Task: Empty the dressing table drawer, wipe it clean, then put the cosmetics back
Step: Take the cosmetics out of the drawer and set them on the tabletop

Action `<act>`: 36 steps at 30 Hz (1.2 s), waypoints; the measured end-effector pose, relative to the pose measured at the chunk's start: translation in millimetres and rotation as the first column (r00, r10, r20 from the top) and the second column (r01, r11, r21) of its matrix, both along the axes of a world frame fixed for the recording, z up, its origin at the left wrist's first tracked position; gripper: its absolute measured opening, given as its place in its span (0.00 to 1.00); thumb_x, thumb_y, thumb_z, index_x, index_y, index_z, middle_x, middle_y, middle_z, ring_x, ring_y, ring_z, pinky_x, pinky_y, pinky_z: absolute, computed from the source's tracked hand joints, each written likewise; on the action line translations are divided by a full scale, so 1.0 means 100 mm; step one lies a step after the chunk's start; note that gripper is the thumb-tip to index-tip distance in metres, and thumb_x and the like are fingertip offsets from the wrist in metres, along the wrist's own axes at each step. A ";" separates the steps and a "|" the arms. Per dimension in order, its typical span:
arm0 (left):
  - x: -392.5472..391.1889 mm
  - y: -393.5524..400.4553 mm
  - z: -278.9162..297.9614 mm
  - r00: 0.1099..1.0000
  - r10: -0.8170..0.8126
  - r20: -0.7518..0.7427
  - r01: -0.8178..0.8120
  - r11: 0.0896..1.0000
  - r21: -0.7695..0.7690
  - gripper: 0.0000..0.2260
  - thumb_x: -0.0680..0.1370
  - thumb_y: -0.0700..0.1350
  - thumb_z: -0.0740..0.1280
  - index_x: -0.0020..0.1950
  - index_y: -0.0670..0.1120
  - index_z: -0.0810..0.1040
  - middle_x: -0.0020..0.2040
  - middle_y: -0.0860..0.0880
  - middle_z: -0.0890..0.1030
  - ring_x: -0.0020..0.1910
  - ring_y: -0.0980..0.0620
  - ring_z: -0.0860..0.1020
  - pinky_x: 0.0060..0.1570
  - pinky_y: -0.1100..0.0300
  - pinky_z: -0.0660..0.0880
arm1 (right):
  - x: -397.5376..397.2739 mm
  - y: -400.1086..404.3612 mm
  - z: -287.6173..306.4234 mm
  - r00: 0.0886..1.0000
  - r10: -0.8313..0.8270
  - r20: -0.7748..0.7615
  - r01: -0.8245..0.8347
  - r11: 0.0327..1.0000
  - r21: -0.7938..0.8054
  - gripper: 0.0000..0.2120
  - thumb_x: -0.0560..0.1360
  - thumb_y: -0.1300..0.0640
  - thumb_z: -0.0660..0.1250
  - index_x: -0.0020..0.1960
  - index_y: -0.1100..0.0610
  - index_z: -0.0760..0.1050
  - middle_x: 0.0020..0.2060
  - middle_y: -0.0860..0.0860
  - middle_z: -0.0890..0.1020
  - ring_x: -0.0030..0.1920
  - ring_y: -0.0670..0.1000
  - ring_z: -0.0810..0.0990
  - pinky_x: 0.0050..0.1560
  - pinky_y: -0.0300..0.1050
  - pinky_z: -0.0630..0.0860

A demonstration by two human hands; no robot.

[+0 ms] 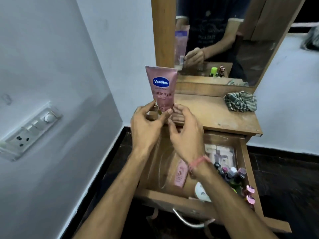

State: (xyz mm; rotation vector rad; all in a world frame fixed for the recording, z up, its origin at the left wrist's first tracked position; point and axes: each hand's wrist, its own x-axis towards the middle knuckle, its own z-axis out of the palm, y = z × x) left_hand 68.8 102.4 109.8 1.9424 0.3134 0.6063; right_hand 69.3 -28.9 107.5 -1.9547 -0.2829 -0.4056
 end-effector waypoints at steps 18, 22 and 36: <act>1.46 0.06 -0.27 0.988 0.149 -0.035 -0.145 0.985 0.094 0.23 0.80 0.64 0.76 0.72 0.58 0.83 0.58 0.57 0.75 0.63 0.48 0.83 0.65 0.38 0.81 | 1.50 0.24 -0.21 0.953 0.133 -0.271 -0.147 0.989 -0.030 0.42 0.67 0.56 0.69 0.80 0.43 0.69 0.62 0.40 0.85 0.63 0.41 0.83 0.66 0.51 0.83; 1.45 0.08 -0.30 0.985 0.162 -0.060 -0.152 0.977 0.148 0.21 0.81 0.65 0.74 0.70 0.56 0.84 0.60 0.52 0.79 0.62 0.47 0.83 0.63 0.39 0.82 | 1.48 0.24 -0.22 0.959 0.097 -0.265 -0.127 0.987 -0.098 0.42 0.69 0.58 0.72 0.82 0.45 0.68 0.64 0.42 0.85 0.65 0.44 0.82 0.68 0.51 0.82; 1.39 0.07 -0.22 0.973 0.163 -0.166 -0.133 0.976 0.174 0.41 0.76 0.60 0.79 0.85 0.47 0.70 0.74 0.46 0.75 0.75 0.45 0.75 0.71 0.40 0.78 | 1.38 0.23 -0.13 0.974 0.051 -0.221 -0.072 0.994 -0.088 0.42 0.68 0.65 0.72 0.80 0.49 0.68 0.65 0.44 0.85 0.65 0.44 0.82 0.67 0.51 0.82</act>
